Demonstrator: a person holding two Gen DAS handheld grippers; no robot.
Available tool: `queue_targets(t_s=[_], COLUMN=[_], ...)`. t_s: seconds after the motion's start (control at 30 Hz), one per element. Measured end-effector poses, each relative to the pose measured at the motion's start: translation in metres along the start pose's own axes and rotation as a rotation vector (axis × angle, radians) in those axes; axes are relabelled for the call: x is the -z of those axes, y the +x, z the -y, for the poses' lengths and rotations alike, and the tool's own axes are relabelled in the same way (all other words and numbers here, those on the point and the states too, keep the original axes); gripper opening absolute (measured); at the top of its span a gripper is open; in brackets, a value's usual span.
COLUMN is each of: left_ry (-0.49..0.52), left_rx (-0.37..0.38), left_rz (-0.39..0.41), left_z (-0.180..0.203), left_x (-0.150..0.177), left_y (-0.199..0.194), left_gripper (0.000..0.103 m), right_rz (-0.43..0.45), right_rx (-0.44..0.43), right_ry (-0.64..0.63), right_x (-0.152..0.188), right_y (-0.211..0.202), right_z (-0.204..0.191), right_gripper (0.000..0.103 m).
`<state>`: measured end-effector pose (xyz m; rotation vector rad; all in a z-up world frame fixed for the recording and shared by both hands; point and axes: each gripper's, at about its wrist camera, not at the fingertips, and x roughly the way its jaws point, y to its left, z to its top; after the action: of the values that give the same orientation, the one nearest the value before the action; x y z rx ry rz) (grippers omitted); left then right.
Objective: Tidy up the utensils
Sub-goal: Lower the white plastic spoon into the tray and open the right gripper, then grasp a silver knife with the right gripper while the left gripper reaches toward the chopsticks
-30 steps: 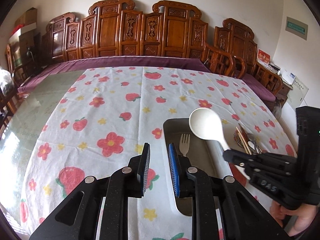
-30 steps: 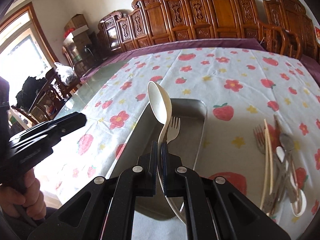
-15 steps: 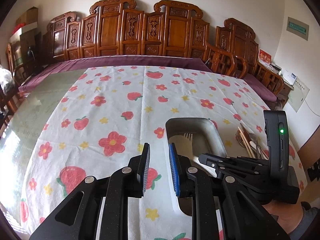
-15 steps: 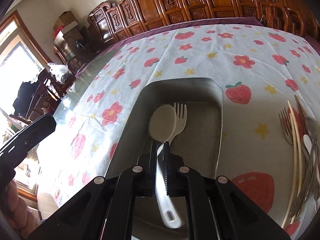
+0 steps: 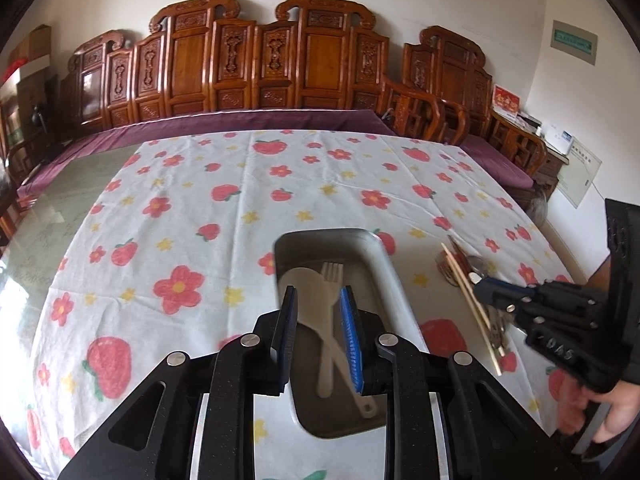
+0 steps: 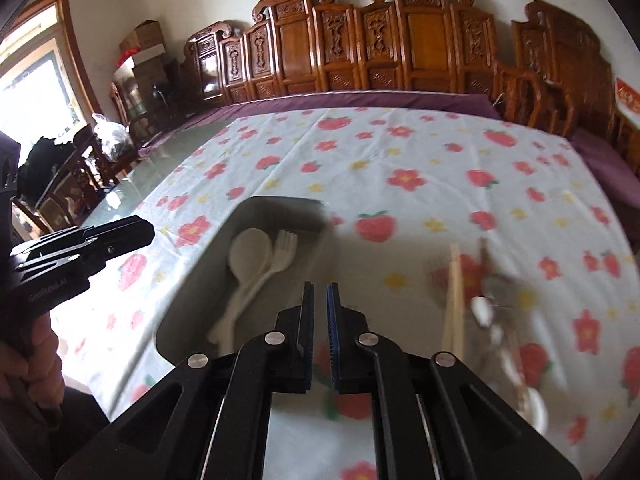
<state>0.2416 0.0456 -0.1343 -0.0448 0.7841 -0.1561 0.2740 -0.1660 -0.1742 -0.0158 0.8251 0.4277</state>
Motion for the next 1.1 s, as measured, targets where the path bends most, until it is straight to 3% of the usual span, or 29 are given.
queue_targets(t_s=[0.17, 0.4, 0.73, 1.1], left_ry=[0.037, 0.027, 0.073, 0.102], left_rx=[0.006, 0.049, 0.084, 0.089], left_rz=[0.010, -0.005, -0.042, -0.066], left_z=[0.028, 0.056, 0.089, 0.099], left_x=[0.000, 0.002, 0.014, 0.021], left_y=[0.005, 0.017, 0.034, 0.042], left_gripper=[0.034, 0.048, 0.049, 0.049], right_rz=[0.015, 0.005, -0.068, -0.089], right_rx=[0.083, 0.134, 0.123, 0.084], right_ry=[0.007, 0.034, 0.076, 0.099], right_x=[0.011, 0.028, 0.042, 0.032], right_y=[-0.019, -0.024, 0.024, 0.067], right_z=[0.040, 0.080, 0.104, 0.114], right_gripper=[0.019, 0.019, 0.022, 0.022])
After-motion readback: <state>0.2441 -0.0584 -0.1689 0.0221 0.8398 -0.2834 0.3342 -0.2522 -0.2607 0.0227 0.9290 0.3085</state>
